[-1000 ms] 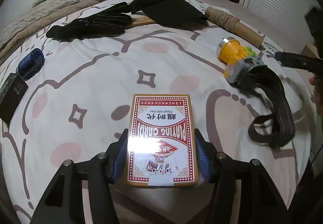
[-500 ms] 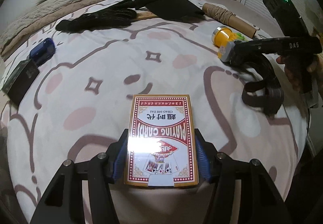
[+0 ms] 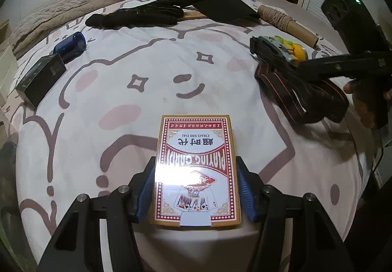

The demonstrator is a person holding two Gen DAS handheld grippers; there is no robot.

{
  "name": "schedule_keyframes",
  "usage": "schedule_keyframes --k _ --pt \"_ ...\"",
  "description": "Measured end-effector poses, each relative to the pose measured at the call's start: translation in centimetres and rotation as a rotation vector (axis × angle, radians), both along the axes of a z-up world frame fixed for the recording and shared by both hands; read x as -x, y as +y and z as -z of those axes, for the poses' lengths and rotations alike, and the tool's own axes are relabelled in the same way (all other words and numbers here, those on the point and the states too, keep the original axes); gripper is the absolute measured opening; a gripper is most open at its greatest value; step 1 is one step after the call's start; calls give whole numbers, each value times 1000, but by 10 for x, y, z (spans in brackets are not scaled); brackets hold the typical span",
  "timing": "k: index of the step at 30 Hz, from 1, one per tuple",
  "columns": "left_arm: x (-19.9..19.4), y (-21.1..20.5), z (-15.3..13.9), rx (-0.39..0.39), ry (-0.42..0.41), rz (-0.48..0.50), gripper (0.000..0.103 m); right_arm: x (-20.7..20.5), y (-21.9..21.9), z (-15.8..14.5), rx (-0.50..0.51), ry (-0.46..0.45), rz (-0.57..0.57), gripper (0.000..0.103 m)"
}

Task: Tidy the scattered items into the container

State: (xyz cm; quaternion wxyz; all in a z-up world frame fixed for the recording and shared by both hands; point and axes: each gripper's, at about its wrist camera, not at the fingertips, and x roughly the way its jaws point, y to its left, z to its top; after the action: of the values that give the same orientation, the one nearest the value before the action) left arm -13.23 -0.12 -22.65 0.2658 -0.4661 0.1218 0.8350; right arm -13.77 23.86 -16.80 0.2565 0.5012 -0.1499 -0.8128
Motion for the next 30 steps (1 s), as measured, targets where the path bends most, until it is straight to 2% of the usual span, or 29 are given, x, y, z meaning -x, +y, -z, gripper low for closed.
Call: schedule_keyframes --k 3,5,8,11,15,16,17,18,23,25,27,29,30 --pt "-2 -4 0 1 -3 -4 59 1 -10 5 100 -51 -32 103" --pt "-4 -6 0 -1 -3 -7 59 -3 -21 2 131 -59 -89 103" --pt "-5 -7 1 -2 -1 -10 59 -12 -27 -22 114 22 -142 103" --pt "-6 -8 0 -1 1 -10 59 -14 -8 -48 74 118 -78 103" --pt "-6 -8 0 -8 -3 -10 59 -5 21 -60 -110 192 71 102" --pt "-6 -8 1 -9 -4 -9 59 -1 26 -58 -170 193 98 95" --pt "-6 -8 1 -11 -4 -8 59 2 29 -56 -219 192 109 81" --pt "-5 -8 1 -12 -5 -7 59 4 30 -53 -249 188 108 78" --pt "-4 -10 0 -21 -10 -2 59 4 11 -35 -452 170 -33 74" --pt "-3 -9 0 -19 -11 2 59 5 0 -31 -541 167 -105 70" --pt "-3 -9 0 -13 -13 8 59 7 -5 -25 -657 175 -173 69" --pt "-3 -9 -1 -6 -15 15 59 5 -10 -16 -761 175 -249 54" --pt "-3 -9 -1 -3 -15 18 59 7 -14 -12 -791 163 -282 52"
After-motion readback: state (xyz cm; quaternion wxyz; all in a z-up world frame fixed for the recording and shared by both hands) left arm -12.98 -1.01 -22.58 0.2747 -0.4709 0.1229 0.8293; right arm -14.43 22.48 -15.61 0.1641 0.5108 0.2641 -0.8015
